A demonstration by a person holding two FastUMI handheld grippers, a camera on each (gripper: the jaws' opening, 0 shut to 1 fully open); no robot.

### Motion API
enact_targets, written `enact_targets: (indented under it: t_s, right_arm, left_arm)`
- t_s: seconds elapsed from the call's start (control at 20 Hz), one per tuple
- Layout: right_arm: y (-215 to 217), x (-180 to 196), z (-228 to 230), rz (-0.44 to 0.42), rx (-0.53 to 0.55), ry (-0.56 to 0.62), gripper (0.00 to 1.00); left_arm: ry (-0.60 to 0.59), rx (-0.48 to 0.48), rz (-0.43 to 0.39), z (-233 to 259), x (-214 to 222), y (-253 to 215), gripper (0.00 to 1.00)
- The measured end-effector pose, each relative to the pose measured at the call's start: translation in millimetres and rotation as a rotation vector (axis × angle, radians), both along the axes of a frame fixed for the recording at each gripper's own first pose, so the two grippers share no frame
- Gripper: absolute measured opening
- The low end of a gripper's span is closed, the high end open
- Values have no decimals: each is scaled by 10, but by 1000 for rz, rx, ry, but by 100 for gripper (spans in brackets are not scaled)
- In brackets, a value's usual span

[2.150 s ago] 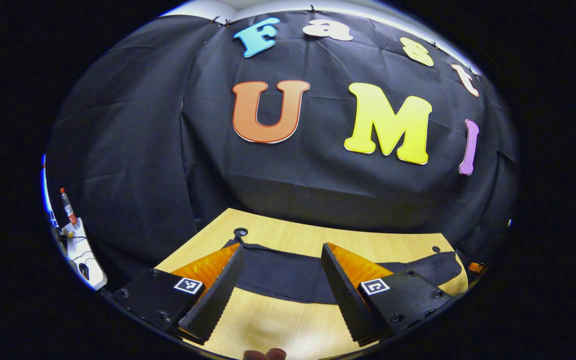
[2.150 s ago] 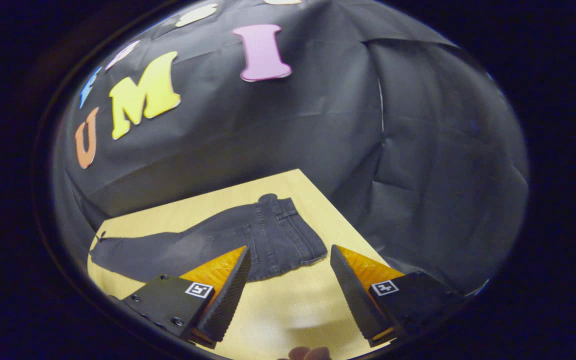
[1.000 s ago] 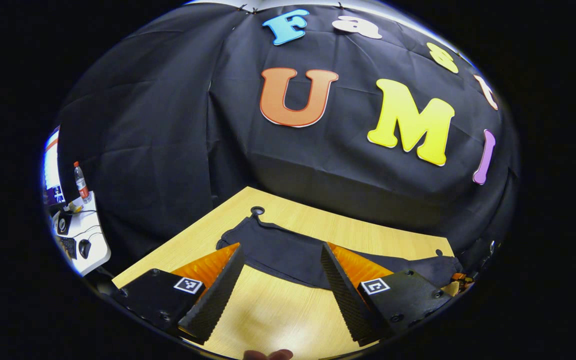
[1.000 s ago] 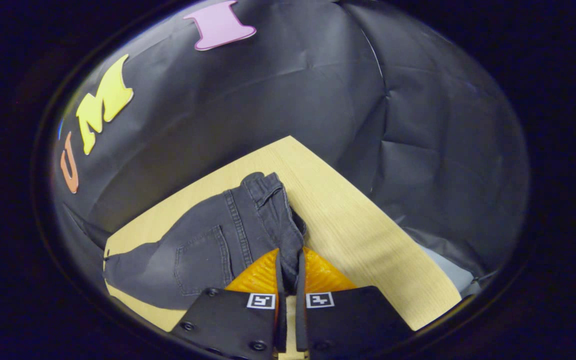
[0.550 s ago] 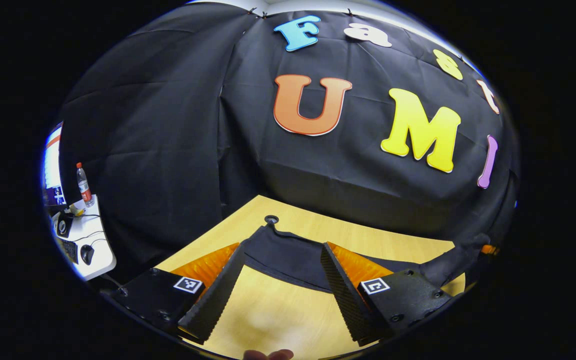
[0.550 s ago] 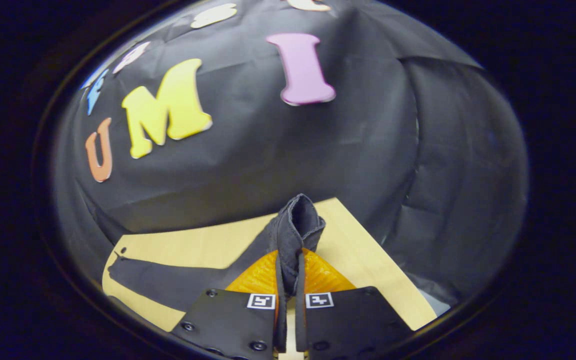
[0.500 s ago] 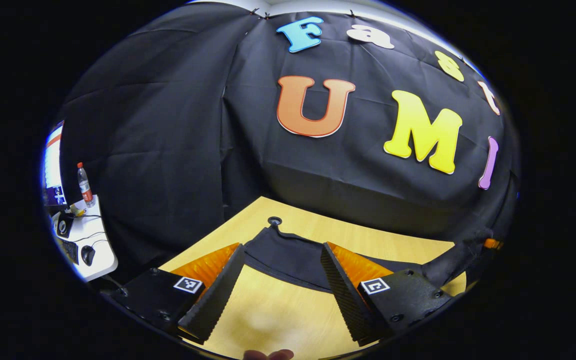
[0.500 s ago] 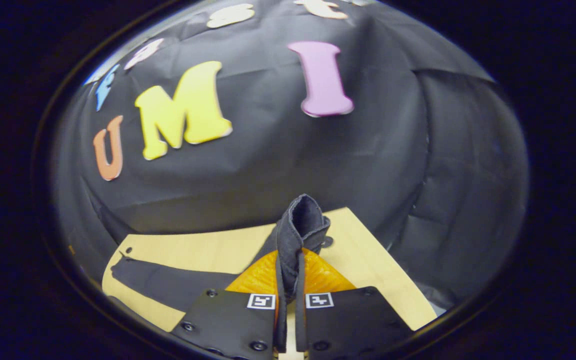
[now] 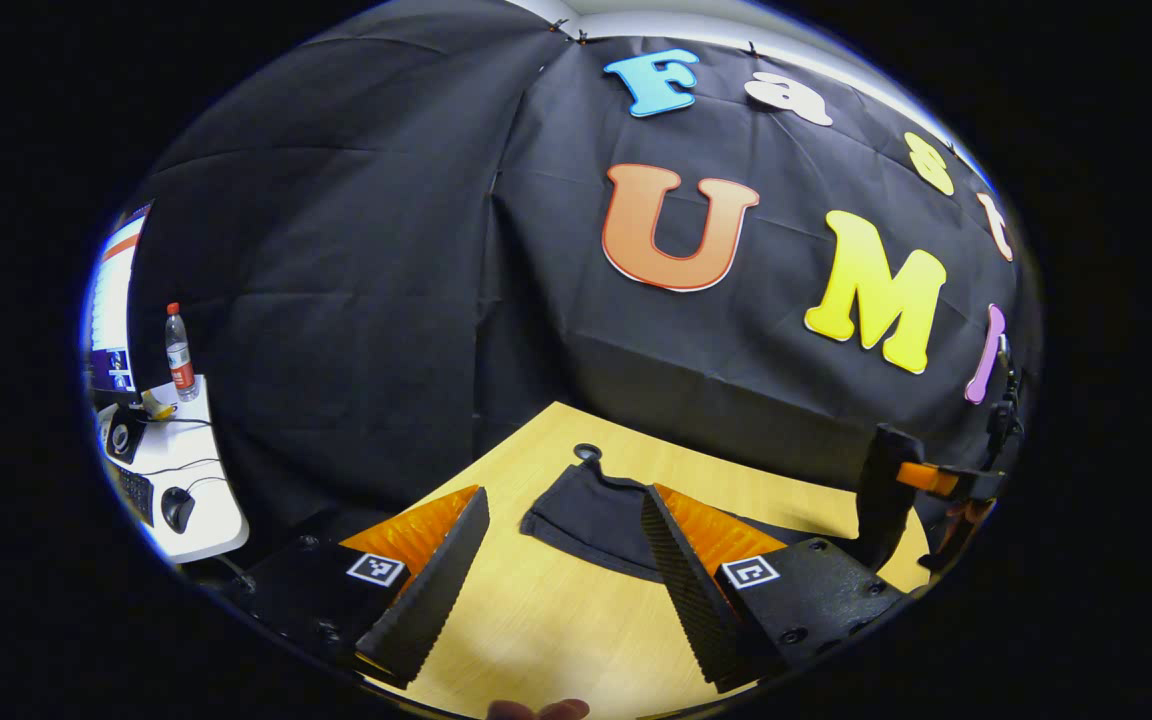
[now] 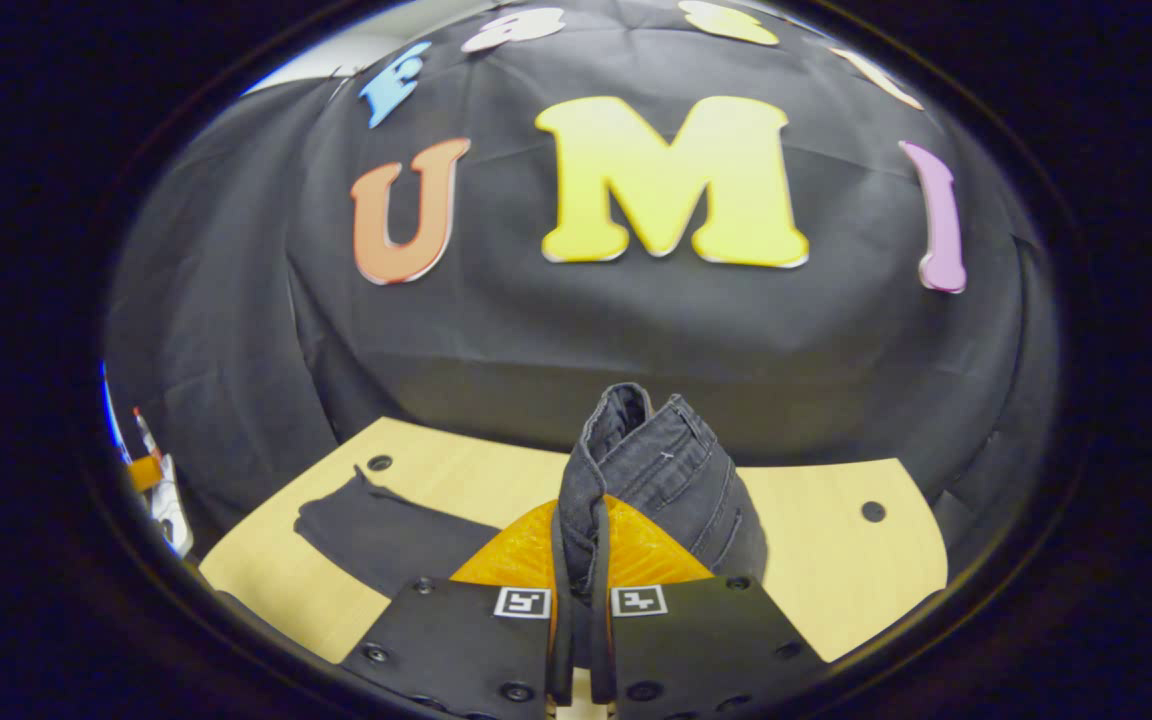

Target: Grasp the waist and the cuffs of the jeans and fold them to make the two legs overlap; first hold the waist and fold one-third of the jeans toward the cuffs, then hold the cuffs and fold the remaining one-third in the same direction to finish folding.

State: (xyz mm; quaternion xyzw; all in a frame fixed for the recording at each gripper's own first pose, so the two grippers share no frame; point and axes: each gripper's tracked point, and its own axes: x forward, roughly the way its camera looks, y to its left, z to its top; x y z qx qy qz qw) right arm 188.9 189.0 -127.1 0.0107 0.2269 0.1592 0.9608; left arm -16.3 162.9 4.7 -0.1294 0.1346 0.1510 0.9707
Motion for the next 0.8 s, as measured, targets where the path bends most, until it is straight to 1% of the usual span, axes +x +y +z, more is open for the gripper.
enact_targets:
  t_s: [0.05, 0.1, 0.2, 0.25, 0.4, 0.45, 0.5, 0.55, 0.6, 0.65, 0.7, 0.75, 0.8]
  right_arm:
    - [192, 43, -180, 15, -35, 2, 4]
    - [370, 61, -344, 33, -69, 9, 7]
    - [667, 66, -720, 64, -140, 42, 7]
    - [802, 141, -890, 71, -165, 64, 8]
    - [963, 427, -1229, 89, -233, 114, 8]
    - [1042, 483, -1206, 92, -247, 121, 5]
    - [1097, 516, -1217, 95, -260, 131, 7]
    - [1098, 463, -1319, 100, -272, 143, 8]
    - [1136, 432, -1385, 118, -270, 160, 6]
    - [1148, 369, -1433, 132, -283, 178, 10]
    - [1168, 336, -1438, 152, -278, 183, 20]
    - [1174, 295, -1410, 163, -268, 190, 25]
    - [1195, 271, -1351, 174, -249, 191, 35]
  left_arm:
    - [2, -8, 7, -20, -26, 56, 99]
    - [3, -18, 12, -40, -50, 95, 99]
    - [9, -13, 34, -80, -137, 232, 99]
    - [10, -15, 38, -100, -171, 280, 99]
    - [36, -43, 53, -216, -273, 377, 99]
    - [42, -61, 57, -243, -303, 386, 99]
    - [43, -79, 52, -258, -326, 371, 99]
    - [45, -82, 51, -275, -341, 373, 99]
    - [51, -83, 46, -306, -347, 373, 99]
    - [54, -89, 35, -327, -353, 352, 99]
    - [57, -94, 26, -334, -352, 323, 99]
    - [60, -94, 20, -336, -347, 303, 99]
    - [59, -92, 12, -342, -331, 292, 99]
